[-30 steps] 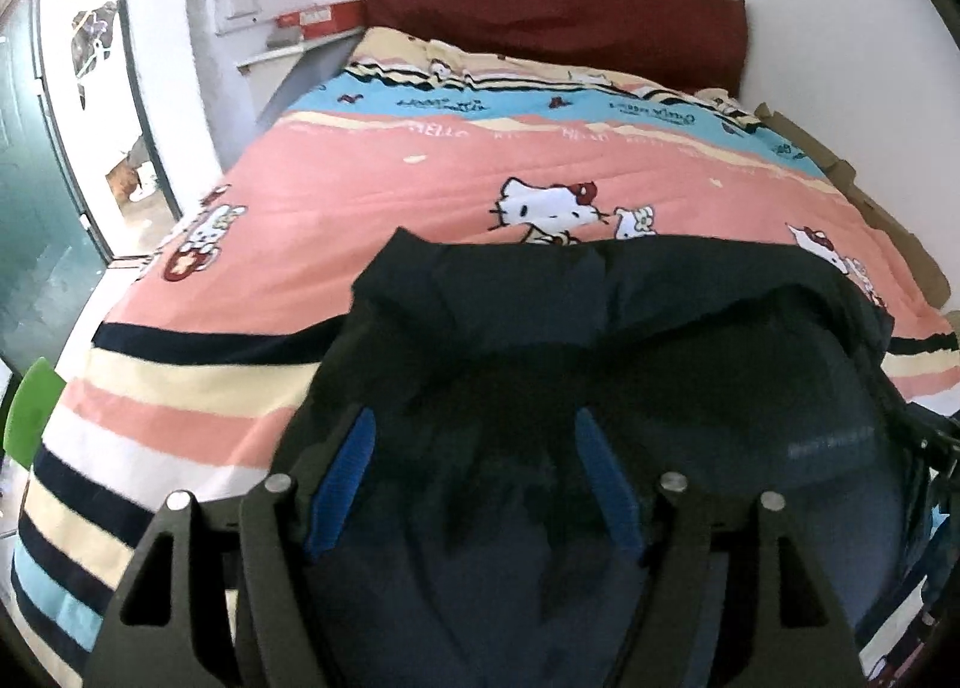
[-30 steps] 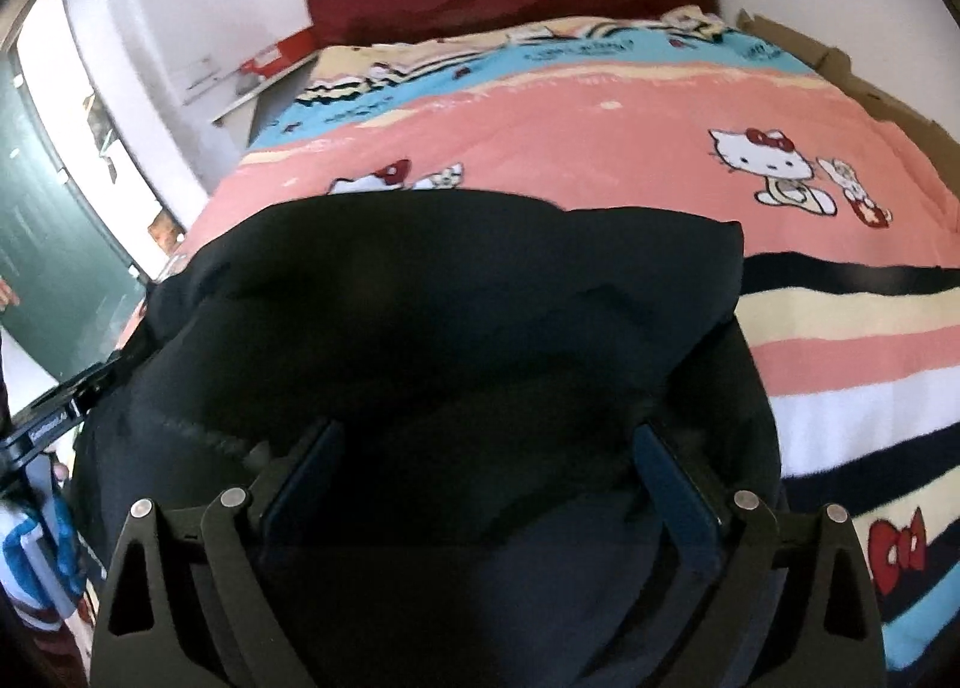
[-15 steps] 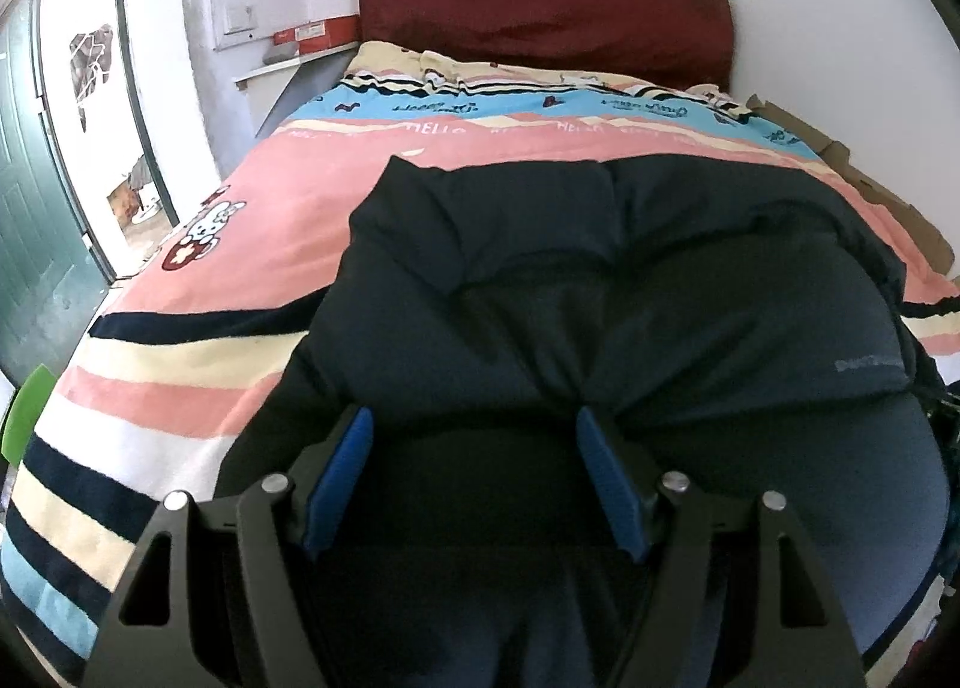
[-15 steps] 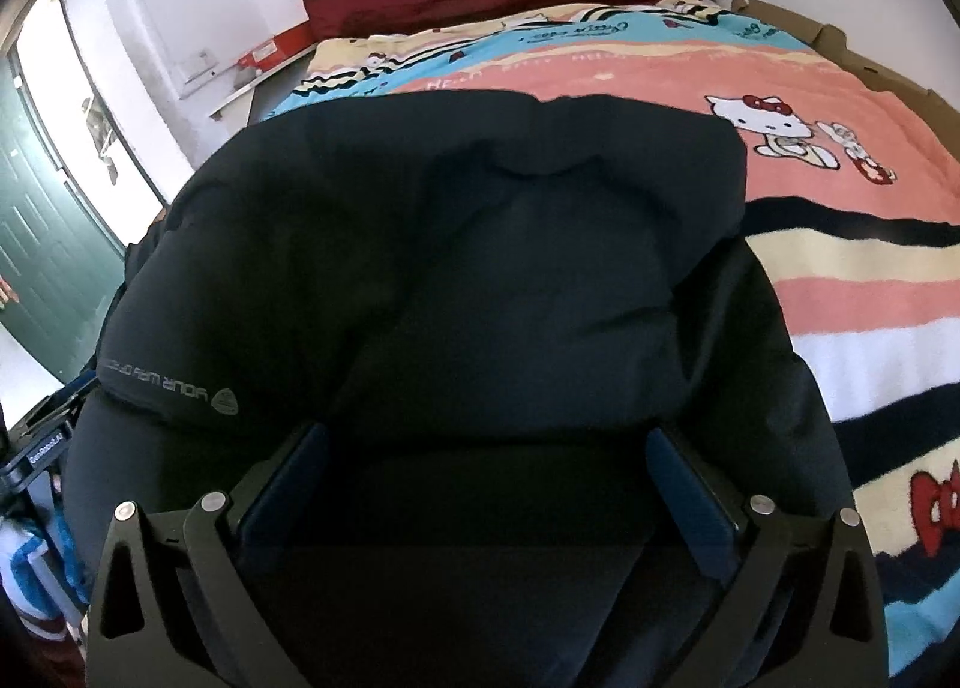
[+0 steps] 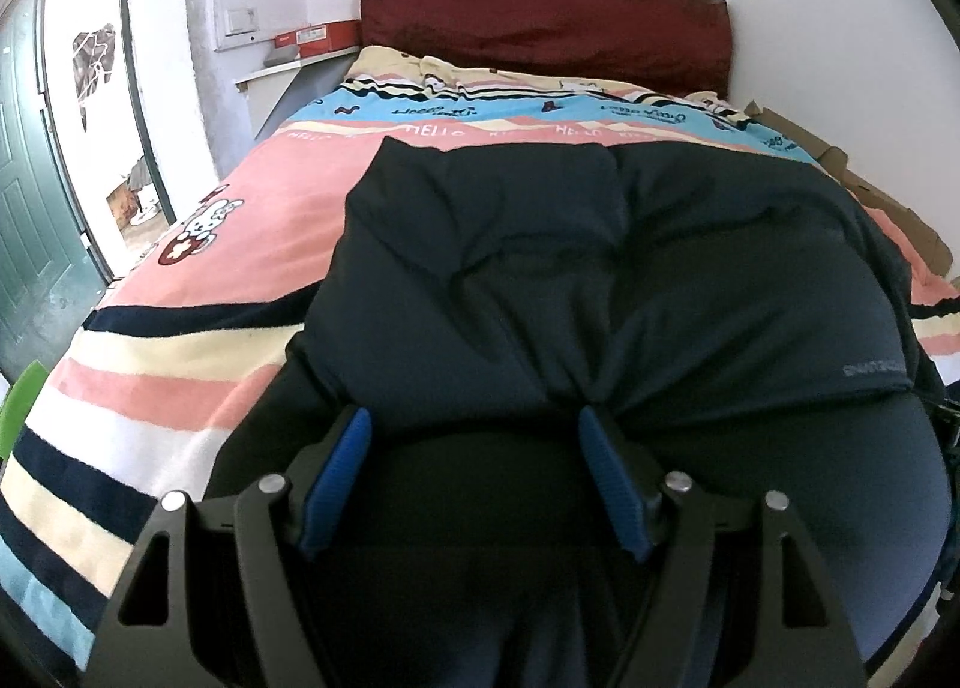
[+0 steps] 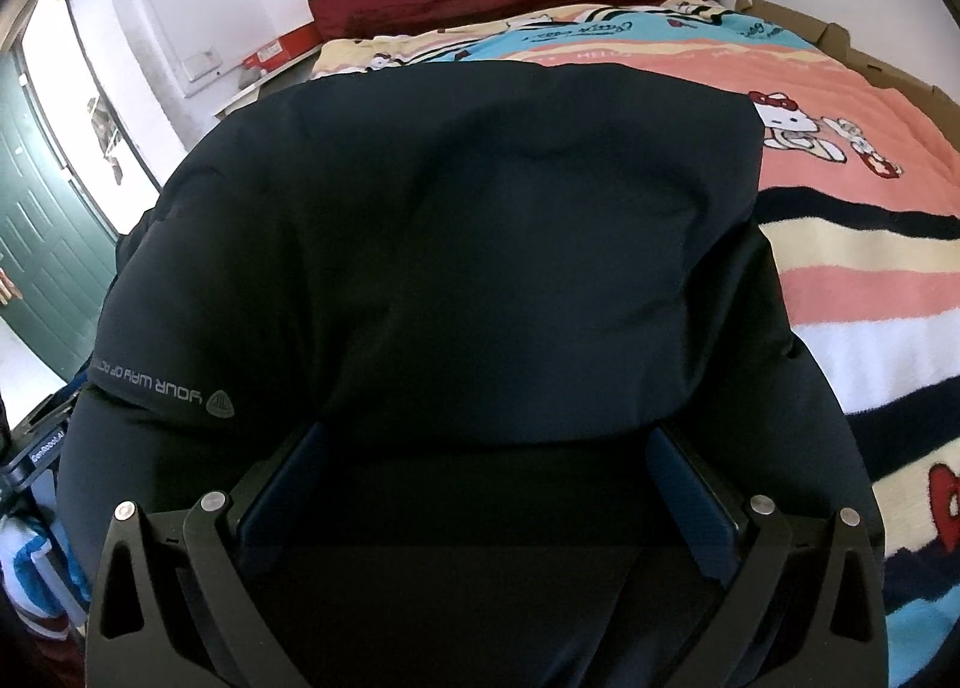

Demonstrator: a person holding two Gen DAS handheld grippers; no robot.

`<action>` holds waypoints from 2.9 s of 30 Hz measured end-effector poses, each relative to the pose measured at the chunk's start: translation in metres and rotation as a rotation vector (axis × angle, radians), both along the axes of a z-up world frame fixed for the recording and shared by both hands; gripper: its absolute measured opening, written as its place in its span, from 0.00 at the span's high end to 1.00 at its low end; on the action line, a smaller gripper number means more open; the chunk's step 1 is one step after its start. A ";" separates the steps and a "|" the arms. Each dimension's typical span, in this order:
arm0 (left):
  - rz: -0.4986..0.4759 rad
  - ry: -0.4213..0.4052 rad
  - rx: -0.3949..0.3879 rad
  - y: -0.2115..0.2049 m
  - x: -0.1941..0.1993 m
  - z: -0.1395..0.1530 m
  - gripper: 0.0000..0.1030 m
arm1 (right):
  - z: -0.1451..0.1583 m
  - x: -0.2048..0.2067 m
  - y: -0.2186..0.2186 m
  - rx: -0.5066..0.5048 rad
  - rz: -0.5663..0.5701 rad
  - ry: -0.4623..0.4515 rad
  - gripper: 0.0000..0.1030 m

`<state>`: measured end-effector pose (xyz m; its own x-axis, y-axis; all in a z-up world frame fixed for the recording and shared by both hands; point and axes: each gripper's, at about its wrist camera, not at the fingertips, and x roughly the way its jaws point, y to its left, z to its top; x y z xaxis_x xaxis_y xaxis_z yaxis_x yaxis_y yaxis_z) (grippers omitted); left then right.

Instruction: Fold large clothes

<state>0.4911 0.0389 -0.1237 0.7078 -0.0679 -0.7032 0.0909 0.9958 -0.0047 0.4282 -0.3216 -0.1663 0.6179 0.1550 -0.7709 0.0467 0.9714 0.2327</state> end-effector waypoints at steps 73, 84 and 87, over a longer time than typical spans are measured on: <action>-0.011 0.372 -0.221 0.106 0.024 0.001 0.26 | 0.002 -0.010 -0.110 0.161 -0.110 0.241 0.01; -0.097 0.534 -0.593 0.143 0.043 -0.066 0.01 | -0.057 0.012 -0.129 0.425 0.020 0.339 0.01; -0.130 0.546 -0.722 0.147 0.040 -0.072 0.02 | -0.067 0.013 -0.129 0.522 0.062 0.337 0.01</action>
<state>0.5310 0.1863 -0.1957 0.2452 -0.6773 -0.6936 0.0039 0.7161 -0.6979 0.4407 -0.4508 -0.2330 0.3319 0.5914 -0.7349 0.1478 0.7368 0.6597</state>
